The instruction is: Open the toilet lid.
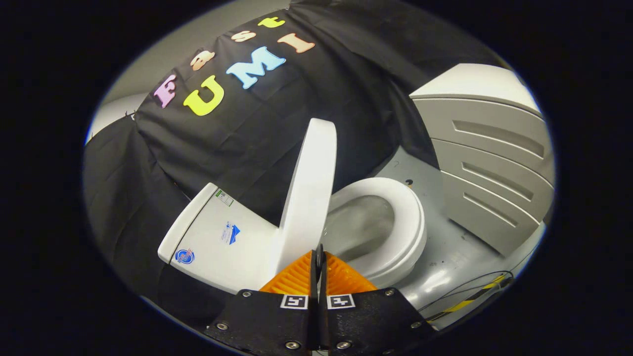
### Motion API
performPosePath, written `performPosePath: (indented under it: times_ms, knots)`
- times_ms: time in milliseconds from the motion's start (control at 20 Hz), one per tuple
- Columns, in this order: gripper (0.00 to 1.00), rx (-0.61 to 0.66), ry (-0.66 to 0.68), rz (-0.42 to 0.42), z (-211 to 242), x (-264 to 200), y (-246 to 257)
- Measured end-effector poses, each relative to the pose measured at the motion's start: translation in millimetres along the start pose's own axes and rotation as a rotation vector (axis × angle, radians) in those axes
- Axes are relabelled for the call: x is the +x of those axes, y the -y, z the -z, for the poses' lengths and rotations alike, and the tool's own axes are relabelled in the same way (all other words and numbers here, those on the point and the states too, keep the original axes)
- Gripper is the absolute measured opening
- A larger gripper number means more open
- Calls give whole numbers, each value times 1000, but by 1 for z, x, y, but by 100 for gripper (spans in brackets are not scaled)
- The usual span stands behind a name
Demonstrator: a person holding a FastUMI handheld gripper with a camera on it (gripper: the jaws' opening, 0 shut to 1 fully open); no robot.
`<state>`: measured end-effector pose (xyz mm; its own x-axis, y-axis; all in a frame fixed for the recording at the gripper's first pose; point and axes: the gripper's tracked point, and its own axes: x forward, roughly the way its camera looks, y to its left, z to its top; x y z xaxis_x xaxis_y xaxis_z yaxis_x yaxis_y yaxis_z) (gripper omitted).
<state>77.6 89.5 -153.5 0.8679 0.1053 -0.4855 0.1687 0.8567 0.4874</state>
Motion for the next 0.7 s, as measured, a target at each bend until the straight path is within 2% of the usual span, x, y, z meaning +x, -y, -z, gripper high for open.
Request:
performPosePath:
  times_ms: [700]
  knots:
    - [0, -265, 86, 24, -10, -6, -62]
